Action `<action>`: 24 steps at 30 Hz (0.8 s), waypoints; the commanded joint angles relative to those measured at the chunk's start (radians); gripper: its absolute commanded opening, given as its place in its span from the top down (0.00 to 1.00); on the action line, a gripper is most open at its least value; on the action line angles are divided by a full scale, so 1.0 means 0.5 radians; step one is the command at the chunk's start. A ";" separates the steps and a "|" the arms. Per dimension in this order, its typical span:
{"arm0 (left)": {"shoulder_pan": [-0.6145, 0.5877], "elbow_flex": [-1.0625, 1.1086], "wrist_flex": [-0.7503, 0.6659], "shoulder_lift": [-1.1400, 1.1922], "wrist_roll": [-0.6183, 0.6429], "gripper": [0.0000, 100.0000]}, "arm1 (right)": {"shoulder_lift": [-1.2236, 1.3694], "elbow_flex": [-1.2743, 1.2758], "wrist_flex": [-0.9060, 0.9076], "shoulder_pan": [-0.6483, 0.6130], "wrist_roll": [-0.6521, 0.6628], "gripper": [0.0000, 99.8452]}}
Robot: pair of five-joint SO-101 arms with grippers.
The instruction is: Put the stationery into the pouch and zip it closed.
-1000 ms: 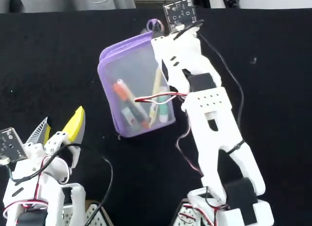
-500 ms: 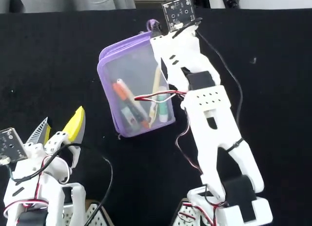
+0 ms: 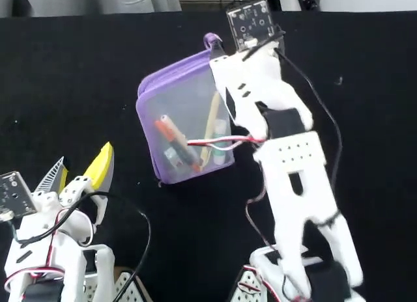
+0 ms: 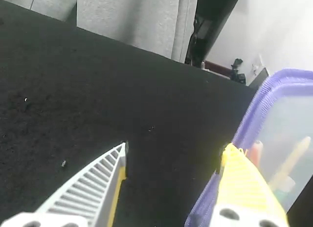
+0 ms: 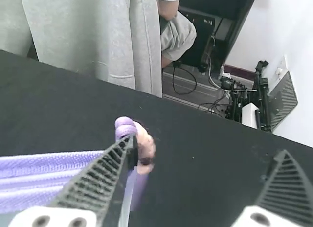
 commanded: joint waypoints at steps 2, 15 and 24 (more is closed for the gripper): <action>-0.005 -0.038 0.000 0.006 0.012 0.69 | -0.361 0.078 0.199 -0.028 -0.006 0.60; -0.020 -0.038 0.000 0.006 0.012 0.69 | -1.002 0.072 0.270 -0.157 -0.006 0.60; -0.020 -0.038 0.003 0.006 0.012 0.69 | -1.060 0.091 0.473 -0.224 0.000 0.60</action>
